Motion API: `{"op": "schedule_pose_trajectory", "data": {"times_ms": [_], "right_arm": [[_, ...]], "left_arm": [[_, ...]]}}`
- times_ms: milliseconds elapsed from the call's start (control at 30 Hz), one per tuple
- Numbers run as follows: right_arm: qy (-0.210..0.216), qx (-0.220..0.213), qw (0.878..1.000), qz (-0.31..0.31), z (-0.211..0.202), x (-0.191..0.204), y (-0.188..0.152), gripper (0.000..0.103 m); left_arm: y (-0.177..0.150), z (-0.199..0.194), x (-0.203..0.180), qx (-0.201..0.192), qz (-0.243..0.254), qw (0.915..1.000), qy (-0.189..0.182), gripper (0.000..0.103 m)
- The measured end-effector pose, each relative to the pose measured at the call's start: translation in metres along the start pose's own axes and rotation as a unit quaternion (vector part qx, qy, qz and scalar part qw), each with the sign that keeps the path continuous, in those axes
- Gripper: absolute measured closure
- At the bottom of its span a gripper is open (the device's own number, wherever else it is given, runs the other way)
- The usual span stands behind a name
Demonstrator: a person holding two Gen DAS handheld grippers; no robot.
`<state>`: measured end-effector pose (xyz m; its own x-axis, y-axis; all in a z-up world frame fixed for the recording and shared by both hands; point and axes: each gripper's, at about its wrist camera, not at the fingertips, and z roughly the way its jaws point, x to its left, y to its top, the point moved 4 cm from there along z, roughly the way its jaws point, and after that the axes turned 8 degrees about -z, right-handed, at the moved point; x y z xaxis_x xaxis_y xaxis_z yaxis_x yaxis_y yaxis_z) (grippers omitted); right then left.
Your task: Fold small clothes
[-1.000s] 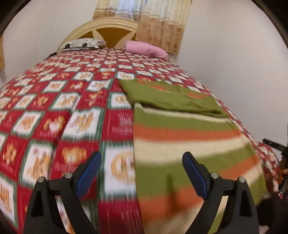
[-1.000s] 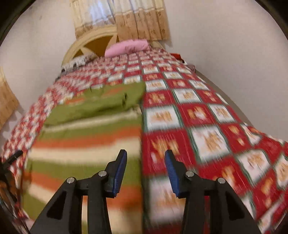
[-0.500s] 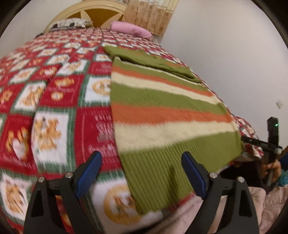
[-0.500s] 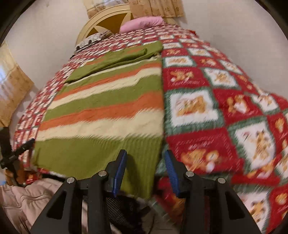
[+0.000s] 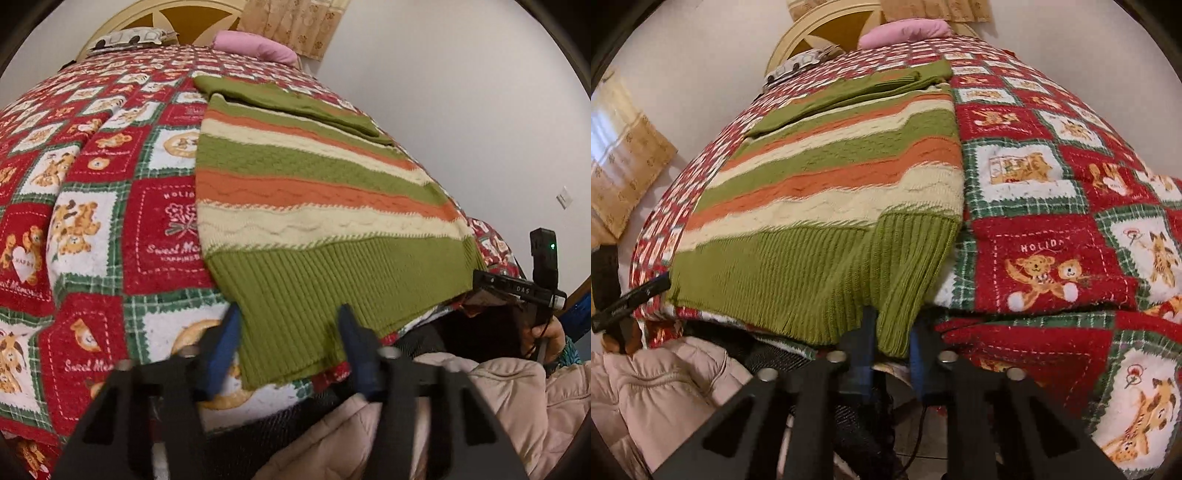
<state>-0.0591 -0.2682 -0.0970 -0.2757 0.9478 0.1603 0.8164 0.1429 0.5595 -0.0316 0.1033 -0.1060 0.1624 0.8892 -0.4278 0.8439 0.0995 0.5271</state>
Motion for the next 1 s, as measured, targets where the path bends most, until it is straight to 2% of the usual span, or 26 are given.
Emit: {"op": "schedule_pose_trajectory", "data": {"times_ms": [33, 67, 100, 200, 333, 567, 633, 800, 900, 1000], "right_arm": [[-0.003, 0.0, 1.0, -0.005, -0.002, 0.001, 0.0, 0.09], [-0.004, 0.0, 1.0, -0.009, -0.003, 0.002, 0.002, 0.092], [0.0, -0.001, 1.0, -0.008, -0.006, 0.003, 0.003, 0.092], [0.05, -0.023, 0.998, 0.021, -0.02, 0.002, 0.012, 0.093], [0.095, -0.056, 0.993, 0.042, -0.042, 0.002, 0.034, 0.093], [0.168, -0.115, 0.975, 0.086, -0.057, -0.006, 0.088, 0.093], [0.169, -0.126, 0.973, 0.094, -0.053, -0.011, 0.107, 0.093], [0.131, -0.139, 0.973, 0.133, -0.021, -0.043, 0.151, 0.093], [0.116, -0.133, 0.972, 0.157, 0.009, -0.064, 0.168, 0.093], [0.097, -0.118, 0.974, 0.165, 0.04, -0.074, 0.176, 0.093]], "left_arm": [[-0.001, 0.001, 0.0, 0.003, -0.001, 1.0, 0.004, 0.072], [-0.002, 0.002, 0.001, 0.004, -0.004, 1.0, 0.007, 0.086], [-0.001, 0.002, 0.004, 0.005, -0.007, 0.9999, 0.014, 0.09], [0.002, -0.004, 0.003, 0.005, -0.014, 0.9998, 0.01, 0.093], [0.017, -0.016, -0.005, -0.002, -0.017, 0.9996, -0.021, 0.094], [0.07, -0.022, -0.02, -0.01, -0.013, 0.9981, -0.059, 0.094], [0.092, -0.015, -0.017, -0.016, -0.02, 0.9979, -0.06, 0.094], [0.141, 0.017, -0.002, -0.028, -0.033, 0.9987, -0.028, 0.094], [0.161, 0.038, 0.011, -0.029, -0.038, 0.9988, -0.004, 0.092], [0.173, 0.047, 0.021, -0.036, -0.032, 0.9982, 0.037, 0.09]]}}
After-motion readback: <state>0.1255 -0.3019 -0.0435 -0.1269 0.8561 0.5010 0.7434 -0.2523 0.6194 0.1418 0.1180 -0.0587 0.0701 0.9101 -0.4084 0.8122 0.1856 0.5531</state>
